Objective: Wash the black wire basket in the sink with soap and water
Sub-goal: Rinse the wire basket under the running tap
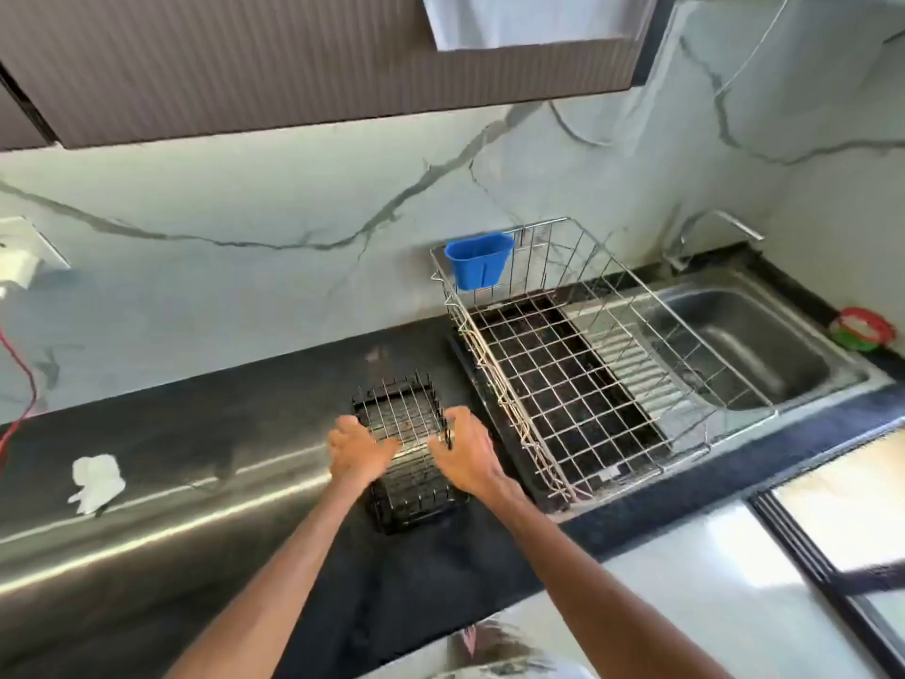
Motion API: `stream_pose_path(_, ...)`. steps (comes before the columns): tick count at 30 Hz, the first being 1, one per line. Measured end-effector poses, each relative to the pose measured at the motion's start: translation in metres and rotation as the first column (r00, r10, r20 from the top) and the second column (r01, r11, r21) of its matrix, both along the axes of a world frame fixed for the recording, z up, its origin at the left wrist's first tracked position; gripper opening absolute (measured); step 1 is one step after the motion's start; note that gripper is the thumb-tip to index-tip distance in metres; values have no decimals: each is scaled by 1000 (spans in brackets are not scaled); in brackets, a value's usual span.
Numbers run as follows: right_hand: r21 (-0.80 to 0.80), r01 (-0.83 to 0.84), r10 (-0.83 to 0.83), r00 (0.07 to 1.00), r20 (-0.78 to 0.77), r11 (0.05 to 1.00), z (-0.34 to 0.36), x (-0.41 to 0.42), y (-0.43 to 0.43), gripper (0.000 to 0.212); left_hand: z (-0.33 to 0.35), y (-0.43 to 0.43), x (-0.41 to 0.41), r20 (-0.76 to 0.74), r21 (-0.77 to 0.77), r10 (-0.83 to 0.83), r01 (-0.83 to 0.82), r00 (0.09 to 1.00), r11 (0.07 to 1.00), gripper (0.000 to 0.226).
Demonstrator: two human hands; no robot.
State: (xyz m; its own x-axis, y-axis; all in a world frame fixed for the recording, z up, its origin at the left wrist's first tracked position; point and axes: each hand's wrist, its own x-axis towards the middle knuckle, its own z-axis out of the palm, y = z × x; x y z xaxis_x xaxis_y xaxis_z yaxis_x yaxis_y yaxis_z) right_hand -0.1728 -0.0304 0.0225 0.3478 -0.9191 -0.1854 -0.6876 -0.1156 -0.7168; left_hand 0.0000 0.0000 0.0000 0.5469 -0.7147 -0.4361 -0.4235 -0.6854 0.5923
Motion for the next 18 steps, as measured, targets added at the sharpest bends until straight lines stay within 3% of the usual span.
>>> stream_pose_path(3, 168, 95, -88, 995, -46, 981, -15, 12, -19, 68, -28, -13, 26, -212, 107, 92, -71, 973, 992, 121)
stream_pose_path(7, 328, 131, -117, 991, -63, 936, -32, 22, -43, 78, -5, -10, 22, -358, 189, 76, -7, 931, 982, 69)
stream_pose_path(10, 416, 112, -87, 993, -79, 903, -51, 26, -60, 78, -10, -16, 26, -407, 185, 67, 10, 911, 983, 66)
stream_pose_path(14, 464, 80, -50, 996, -76, 882, -59, 28, -77, 62, -19, -19, 29, -417, 176, 48, 29, 908, 984, 67)
stream_pose_path(18, 449, 107, -52, 990, -134, 887, -62, 35, -85, 25, -26, -20, 28, -404, 157, 54, 12, 913, 987, 57)
